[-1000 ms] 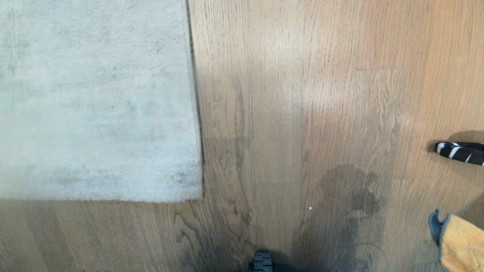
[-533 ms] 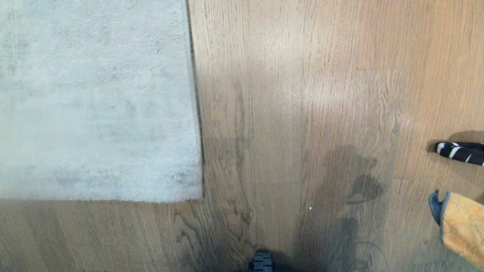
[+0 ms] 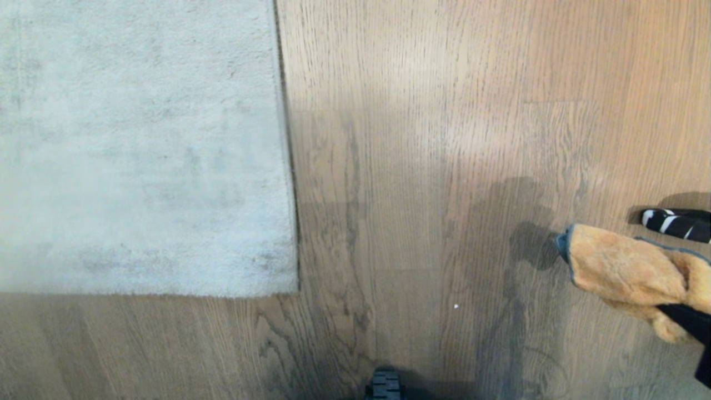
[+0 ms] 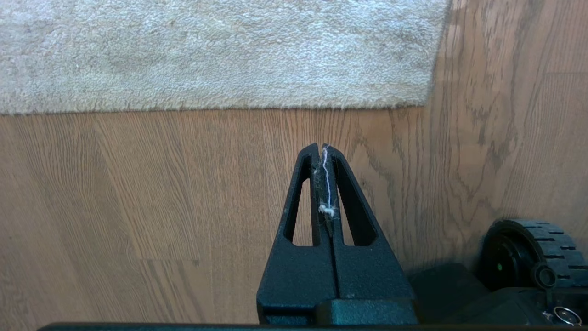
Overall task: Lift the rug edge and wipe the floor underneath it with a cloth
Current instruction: Put down the rag
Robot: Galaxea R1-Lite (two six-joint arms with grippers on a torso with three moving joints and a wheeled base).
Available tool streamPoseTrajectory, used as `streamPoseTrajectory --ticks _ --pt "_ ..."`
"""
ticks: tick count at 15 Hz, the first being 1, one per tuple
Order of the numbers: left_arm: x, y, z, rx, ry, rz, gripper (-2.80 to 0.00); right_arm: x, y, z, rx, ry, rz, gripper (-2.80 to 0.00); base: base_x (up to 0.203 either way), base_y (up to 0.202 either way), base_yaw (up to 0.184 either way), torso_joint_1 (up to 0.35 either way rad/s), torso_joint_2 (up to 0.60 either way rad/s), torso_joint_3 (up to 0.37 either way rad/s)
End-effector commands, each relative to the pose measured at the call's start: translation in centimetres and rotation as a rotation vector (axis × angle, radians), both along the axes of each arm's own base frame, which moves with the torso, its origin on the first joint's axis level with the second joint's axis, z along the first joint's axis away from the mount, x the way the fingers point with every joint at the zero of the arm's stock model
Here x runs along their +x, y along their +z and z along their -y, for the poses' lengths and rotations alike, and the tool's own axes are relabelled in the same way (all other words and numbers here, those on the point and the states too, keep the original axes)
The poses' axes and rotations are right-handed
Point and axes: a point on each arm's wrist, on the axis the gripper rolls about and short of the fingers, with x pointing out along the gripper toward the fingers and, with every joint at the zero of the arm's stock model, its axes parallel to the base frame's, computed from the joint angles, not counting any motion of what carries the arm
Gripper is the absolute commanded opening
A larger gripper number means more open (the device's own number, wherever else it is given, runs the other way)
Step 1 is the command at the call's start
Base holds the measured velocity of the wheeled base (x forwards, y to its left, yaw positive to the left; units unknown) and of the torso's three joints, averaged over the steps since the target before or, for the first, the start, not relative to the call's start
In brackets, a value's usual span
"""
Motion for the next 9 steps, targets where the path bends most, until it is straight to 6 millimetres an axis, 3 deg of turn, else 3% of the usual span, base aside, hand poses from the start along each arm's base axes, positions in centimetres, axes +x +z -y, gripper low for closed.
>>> streamPoseTrajectory --ticks 1,3,6,9 --pt "0.0 0.0 0.0 0.0 0.0 0.0 -2.8 5.5 -1.4 -0.3 -0.006 -0.026 -0.09 -2.8 0.0 0.0 0.0 0.0 0.0 0.0" --pt "0.0 0.0 0.0 0.0 0.0 0.0 -2.8 9.3 -1.2 0.4 0.0 -0.079 -0.054 -2.8 0.0 0.0 0.0 0.0 0.0 0.0" --pt "0.0 0.0 0.0 0.0 0.0 0.0 -2.8 14.6 0.7 2.5 0.003 -0.174 0.06 -2.8 0.0 0.0 0.0 0.0 0.0 0.0" --pt "0.0 0.0 0.0 0.0 0.0 0.0 -2.8 17.1 2.4 5.0 -0.088 -0.247 0.135 -2.8 0.0 0.0 0.0 0.0 0.0 0.0"
